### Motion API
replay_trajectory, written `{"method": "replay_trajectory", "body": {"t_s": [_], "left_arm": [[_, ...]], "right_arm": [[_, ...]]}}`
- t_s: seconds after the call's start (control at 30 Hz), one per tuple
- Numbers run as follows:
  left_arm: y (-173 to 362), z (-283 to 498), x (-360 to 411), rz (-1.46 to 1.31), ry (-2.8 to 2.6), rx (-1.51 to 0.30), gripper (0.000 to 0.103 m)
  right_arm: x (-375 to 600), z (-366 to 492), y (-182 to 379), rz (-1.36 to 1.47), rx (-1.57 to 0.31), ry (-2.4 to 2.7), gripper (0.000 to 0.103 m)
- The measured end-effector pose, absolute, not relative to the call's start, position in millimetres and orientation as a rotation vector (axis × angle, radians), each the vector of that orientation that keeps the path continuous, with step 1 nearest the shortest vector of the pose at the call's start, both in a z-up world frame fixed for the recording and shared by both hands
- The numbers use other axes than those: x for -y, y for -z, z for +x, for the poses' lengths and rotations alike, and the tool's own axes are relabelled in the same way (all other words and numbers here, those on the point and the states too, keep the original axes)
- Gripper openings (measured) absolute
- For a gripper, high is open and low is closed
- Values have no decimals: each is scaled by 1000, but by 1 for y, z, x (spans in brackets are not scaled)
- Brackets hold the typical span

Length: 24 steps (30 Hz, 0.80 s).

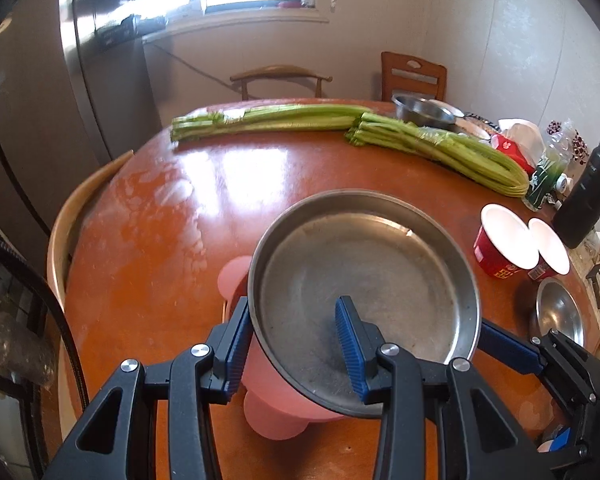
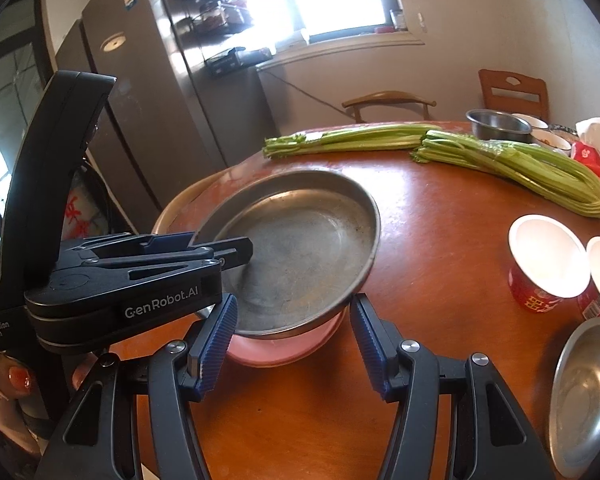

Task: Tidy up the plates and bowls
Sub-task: 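Lift the silver tray with the left gripper over the pink plate stack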

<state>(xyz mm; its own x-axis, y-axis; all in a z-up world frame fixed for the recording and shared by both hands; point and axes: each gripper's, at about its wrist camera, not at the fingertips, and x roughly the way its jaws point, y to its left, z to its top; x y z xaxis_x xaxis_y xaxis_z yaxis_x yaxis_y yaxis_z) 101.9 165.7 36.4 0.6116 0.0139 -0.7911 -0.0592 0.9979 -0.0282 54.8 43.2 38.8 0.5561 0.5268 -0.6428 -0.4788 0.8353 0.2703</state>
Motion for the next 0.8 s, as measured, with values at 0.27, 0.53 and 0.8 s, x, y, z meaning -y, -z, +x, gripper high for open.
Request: {"method": "replay_trajectory", "body": {"t_s": [0.27,0.53,0.8], "left_arm": [[-16,104,-180,-69,-50,-940,41],[5,110,-185,-73,-52,-971,41],[14,117,-188,-74,-54,-987,41]], "right_arm": [[-57,62,-21,32,-819,-610,61],[-66,68,-5,-1,-860,-610,61],[-70,71,4,-18,-873,-614,61]]}}
